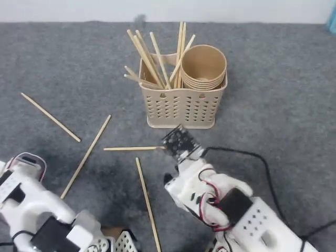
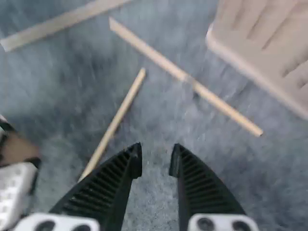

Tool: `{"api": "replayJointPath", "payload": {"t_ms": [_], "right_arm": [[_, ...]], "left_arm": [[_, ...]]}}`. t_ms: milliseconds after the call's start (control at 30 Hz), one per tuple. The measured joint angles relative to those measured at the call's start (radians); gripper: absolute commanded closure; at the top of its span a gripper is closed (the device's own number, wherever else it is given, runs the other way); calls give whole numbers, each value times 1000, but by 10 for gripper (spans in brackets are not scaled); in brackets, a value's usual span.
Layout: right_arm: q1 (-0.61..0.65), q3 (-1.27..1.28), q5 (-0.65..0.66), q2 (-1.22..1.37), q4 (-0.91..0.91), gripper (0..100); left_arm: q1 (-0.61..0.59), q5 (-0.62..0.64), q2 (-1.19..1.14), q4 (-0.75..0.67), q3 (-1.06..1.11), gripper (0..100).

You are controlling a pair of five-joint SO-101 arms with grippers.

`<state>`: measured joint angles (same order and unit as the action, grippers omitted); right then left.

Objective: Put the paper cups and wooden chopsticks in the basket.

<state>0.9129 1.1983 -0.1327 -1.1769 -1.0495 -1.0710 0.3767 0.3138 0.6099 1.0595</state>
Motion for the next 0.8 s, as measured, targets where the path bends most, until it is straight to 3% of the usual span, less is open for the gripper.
{"api": "replayJointPath", "payload": {"t_ms": [167,400,633,800], "right_arm": [[9,186,-25,0,216,988],[-34,324,-46,0,379,991],[-69,361,-21,0,446,991],[-78,361,-12,0,448,991]], "left_arm": [[17,-32,0,49,-15,805],[124,-43,0,281,-244,806],[267,20,-15,499,-512,806],[313,49,-196,578,-720,806]]}}
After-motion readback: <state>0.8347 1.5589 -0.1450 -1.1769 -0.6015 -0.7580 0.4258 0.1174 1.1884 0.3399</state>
